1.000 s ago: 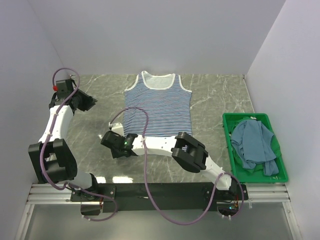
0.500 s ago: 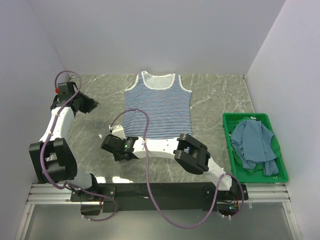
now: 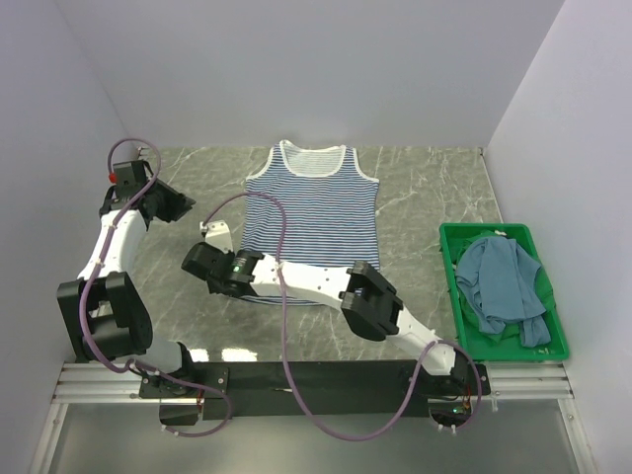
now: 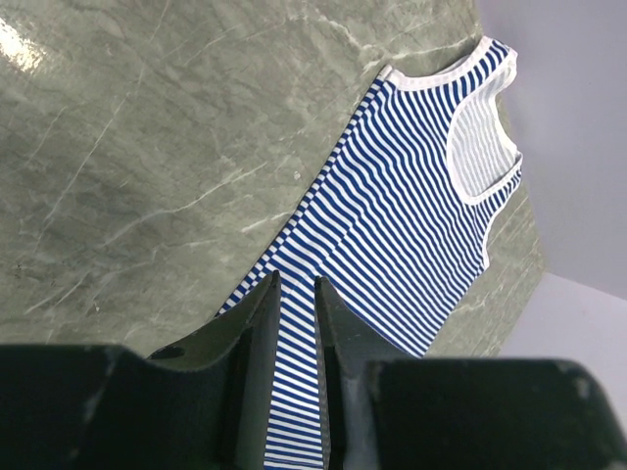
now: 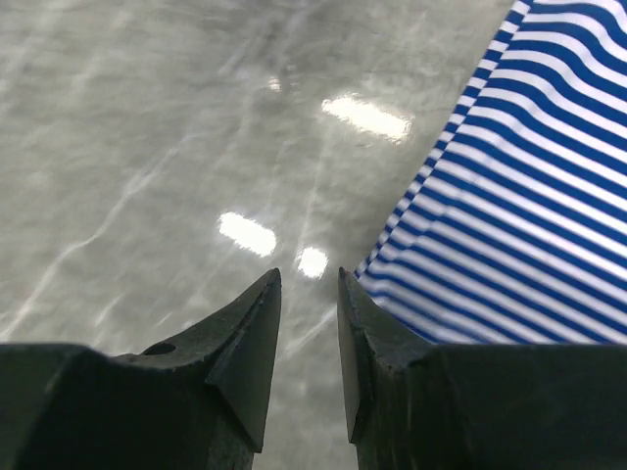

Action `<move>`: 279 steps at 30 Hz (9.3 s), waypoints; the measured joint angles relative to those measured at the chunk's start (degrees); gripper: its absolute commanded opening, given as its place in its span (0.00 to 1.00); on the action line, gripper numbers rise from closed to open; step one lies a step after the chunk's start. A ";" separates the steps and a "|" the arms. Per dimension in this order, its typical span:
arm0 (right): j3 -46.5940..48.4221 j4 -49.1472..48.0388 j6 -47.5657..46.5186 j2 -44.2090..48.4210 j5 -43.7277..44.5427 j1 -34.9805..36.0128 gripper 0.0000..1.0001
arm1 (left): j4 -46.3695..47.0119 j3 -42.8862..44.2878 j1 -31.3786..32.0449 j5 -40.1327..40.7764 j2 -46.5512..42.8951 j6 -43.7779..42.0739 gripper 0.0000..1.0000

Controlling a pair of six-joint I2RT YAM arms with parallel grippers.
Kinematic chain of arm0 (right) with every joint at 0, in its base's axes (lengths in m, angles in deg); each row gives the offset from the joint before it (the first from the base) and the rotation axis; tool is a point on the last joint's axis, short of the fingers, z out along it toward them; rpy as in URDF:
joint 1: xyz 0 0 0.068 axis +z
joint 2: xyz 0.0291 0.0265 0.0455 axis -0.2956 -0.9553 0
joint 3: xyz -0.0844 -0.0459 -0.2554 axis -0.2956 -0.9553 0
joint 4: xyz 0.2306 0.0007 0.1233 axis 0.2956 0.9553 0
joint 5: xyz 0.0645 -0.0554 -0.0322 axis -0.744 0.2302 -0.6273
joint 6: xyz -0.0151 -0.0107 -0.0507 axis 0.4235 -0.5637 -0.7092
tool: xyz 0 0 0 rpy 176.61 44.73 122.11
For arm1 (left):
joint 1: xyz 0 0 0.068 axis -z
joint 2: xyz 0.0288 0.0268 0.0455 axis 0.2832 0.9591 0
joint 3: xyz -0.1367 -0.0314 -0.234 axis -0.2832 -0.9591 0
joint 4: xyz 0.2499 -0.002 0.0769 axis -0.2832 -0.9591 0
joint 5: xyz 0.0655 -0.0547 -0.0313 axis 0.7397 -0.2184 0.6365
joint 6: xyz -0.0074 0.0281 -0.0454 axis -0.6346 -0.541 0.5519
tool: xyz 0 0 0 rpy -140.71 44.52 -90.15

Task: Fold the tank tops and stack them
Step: Fold the tank top

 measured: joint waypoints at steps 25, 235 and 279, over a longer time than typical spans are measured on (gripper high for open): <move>1.07 3.43 -0.20 -6.49 0.13 -0.28 0.34 | 0.09 0.48 0.00 0.00 1.79 0.00 0.25; -16.35 -13.84 -15.47 5.01 -28.04 -51.69 0.50 | 6.95 -4.07 60.26 16.59 8.81 6.51 0.44; -48.57 -30.16 -4.83 19.63 -28.04 -57.46 0.00 | -0.09 6.23 80.52 21.46 19.76 7.74 0.47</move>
